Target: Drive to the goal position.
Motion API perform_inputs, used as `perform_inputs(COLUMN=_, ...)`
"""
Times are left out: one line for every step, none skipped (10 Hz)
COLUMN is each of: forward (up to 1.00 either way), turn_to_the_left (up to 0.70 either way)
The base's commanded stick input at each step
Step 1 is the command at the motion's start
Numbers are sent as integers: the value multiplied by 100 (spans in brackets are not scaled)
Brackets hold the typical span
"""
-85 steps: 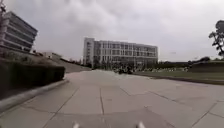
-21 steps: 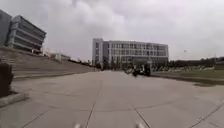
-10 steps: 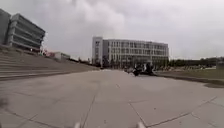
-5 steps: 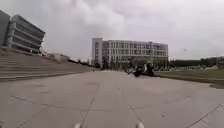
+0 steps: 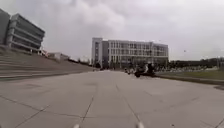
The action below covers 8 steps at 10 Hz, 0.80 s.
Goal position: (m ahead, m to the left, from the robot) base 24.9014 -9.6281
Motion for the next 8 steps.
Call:
perform_inputs(forward=50, turn_to_the_left=0)
perform_inputs(forward=50, turn_to_the_left=0)
perform_inputs(forward=50, turn_to_the_left=0)
perform_inputs(forward=50, turn_to_the_left=0)
perform_inputs(forward=50, turn_to_the_left=0)
perform_inputs(forward=50, turn_to_the_left=0)
perform_inputs(forward=50, turn_to_the_left=0)
perform_inputs(forward=50, turn_to_the_left=0)
